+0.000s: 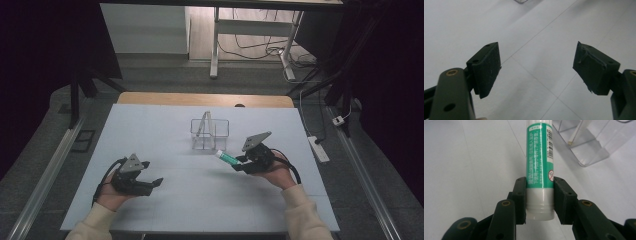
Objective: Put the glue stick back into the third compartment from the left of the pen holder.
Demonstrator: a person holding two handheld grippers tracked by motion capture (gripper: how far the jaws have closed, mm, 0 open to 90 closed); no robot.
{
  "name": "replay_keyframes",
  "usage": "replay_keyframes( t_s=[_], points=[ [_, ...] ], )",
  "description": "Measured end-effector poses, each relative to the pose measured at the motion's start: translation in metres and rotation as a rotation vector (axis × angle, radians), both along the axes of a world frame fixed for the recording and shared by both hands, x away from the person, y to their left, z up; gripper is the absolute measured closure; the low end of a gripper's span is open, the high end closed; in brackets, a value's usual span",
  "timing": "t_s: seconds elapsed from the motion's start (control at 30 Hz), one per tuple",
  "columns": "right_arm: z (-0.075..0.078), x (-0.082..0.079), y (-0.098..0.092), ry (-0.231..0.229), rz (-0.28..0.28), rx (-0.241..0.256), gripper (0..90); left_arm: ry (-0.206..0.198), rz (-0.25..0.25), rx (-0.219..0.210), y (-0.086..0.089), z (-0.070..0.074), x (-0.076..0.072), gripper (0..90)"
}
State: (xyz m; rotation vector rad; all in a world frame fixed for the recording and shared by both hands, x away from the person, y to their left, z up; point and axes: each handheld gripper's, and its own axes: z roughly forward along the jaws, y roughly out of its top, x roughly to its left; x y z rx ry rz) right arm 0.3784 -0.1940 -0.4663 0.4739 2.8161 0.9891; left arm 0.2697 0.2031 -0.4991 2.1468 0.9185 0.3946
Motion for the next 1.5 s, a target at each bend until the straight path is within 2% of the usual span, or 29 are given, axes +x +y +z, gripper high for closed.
replay_keyframes(
  t_s=[0.5, 0.93, 1.23, 1.33, 1.5],
  points=[
    [-0.01, -0.004, 0.03, 0.007, 0.044, -0.025, 65.0, -0.016, -0.05, 0.033, -0.024, 0.006, 0.004, 22.5],
    [-0.017, -0.009, 0.052, 0.016, 0.089, -0.057, 65.0, -0.032, -0.119, 0.065, -0.055, 0.012, 0.009, 23.2],
    [-0.022, -0.011, 0.06, 0.024, 0.109, -0.074, 64.9, -0.046, -0.165, 0.097, -0.077, 0.016, 0.015, 23.5],
    [-0.023, -0.011, 0.062, 0.027, 0.116, -0.077, 64.9, -0.051, -0.177, 0.119, -0.081, 0.016, 0.016, 23.6],
    [-0.023, -0.012, 0.066, 0.036, 0.121, -0.078, 64.9, -0.048, -0.181, 0.124, -0.087, 0.016, 0.019, 23.6]
  ],
)
